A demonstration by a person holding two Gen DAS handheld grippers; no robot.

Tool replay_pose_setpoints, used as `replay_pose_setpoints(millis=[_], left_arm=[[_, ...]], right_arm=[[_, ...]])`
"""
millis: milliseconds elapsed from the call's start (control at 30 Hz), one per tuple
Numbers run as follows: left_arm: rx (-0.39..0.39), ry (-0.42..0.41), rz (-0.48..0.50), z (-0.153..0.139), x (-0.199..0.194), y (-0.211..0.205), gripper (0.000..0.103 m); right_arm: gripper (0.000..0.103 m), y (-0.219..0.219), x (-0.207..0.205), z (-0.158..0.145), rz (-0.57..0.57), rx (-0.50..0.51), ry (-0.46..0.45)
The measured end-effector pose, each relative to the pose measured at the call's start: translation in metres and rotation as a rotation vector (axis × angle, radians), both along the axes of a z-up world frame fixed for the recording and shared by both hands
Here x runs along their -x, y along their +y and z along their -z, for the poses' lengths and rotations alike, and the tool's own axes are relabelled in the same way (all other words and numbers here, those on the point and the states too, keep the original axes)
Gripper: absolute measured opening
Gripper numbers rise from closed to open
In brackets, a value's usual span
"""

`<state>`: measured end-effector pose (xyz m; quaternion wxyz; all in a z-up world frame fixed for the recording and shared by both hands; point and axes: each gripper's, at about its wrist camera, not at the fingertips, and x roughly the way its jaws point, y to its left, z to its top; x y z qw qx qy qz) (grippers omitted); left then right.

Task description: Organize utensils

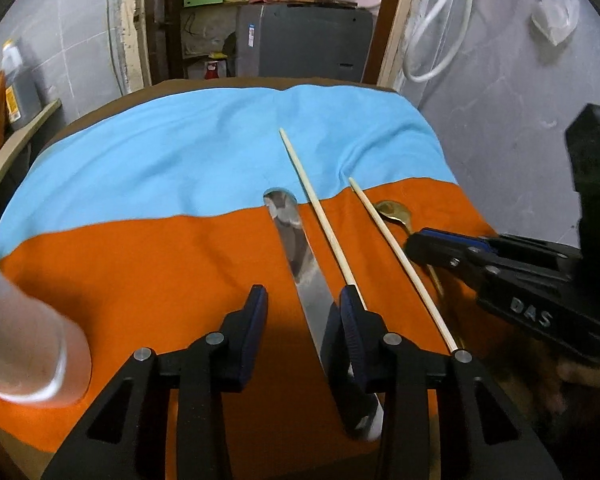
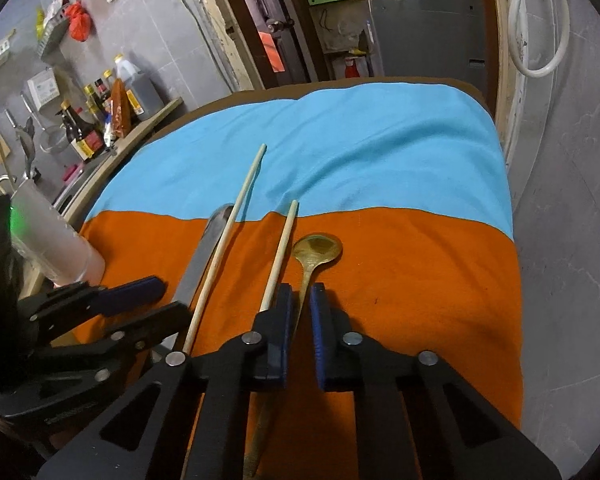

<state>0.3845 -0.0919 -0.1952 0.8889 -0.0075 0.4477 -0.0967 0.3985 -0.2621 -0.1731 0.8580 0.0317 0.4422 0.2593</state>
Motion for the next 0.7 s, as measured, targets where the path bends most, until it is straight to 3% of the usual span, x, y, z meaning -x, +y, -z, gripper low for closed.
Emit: replay_pose_setpoints(millis=[300, 433, 567, 700], left_arm=[[-0.107, 0.022, 0.026, 0.004, -0.031, -0.016, 0.031], [-0.120, 0.024, 0.026, 0.006, -0.038, -0.018, 0.031], [-0.118, -0.012, 0.019, 0.008, -0.032, -0.019, 0.018], [-0.098, -0.022, 0.014, 0.007, -0.027, -0.017, 0.013]], right_arm=[[0.006, -0.011, -0.007, 0.003, 0.046, -0.058, 0.027], [0.006, -0.009, -0.007, 0.002, 0.046, -0.051, 0.027], [0.006, -0.005, -0.007, 0.002, 0.046, -0.035, 0.024], [0.006, 0.003, -0.001, 0.001, 0.045, 0.022, -0.002]])
